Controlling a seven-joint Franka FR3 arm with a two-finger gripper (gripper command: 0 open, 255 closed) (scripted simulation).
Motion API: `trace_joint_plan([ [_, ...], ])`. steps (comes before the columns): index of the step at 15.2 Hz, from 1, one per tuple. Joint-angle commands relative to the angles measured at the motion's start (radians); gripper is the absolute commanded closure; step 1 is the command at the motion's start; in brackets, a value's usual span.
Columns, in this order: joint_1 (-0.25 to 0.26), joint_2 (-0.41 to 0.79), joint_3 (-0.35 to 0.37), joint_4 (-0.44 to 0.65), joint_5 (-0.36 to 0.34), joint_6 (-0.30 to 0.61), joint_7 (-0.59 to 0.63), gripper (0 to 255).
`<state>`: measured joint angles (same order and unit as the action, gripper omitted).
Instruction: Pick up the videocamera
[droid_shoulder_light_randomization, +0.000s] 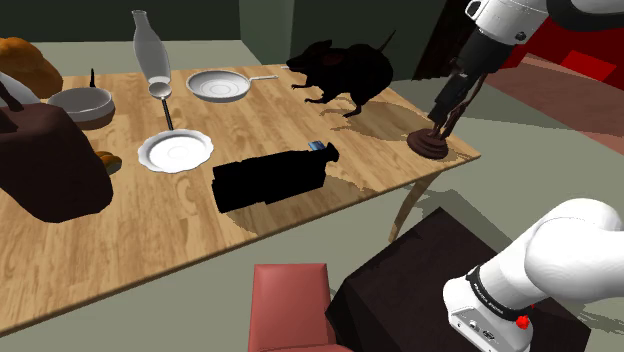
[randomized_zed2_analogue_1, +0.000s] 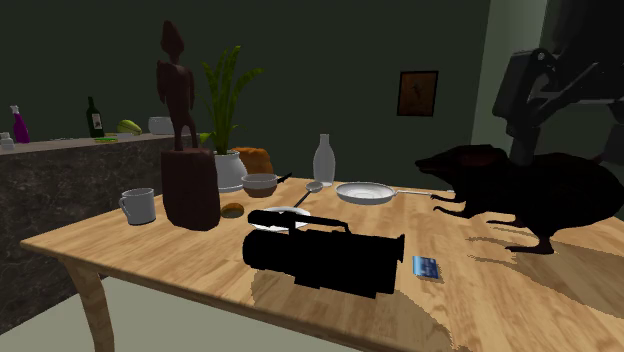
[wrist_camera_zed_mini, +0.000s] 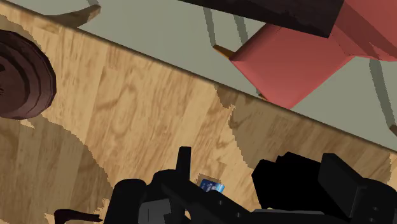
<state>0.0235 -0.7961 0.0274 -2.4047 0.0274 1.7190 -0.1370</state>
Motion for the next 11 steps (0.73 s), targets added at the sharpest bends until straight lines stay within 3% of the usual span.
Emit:
trace_joint_plan([
  [1,0.000,0.000,0.000,0.000,0.000,0.000,0.000,0],
  [11,0.125,0.383,0.016,0.177,0.010,0.162,-0.251,0],
])
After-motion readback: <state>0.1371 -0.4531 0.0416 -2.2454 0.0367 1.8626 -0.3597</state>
